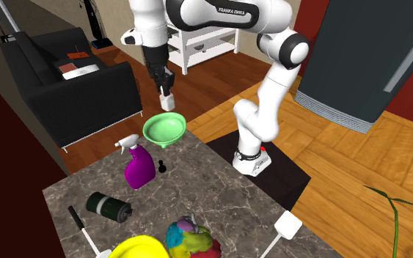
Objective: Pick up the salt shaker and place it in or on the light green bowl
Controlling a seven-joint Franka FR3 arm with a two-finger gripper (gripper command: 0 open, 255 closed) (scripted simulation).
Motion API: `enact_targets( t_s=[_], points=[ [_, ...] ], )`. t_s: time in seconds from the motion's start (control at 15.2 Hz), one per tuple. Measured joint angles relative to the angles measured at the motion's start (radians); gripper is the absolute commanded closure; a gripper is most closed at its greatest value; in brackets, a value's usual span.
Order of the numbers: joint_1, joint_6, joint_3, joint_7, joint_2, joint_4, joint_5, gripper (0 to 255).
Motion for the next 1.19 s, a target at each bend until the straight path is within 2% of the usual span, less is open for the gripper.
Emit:
enact_targets(
  t_s=[0.26, 1.19],
  points=[
    [-0.024, -0.007, -0.072, -0.098, 0.023, 0.036, -0.028, 255],
    [-0.034, 0.172, -0.083, -0.095, -0.048, -0.213, -0.046, 255]
  ],
)
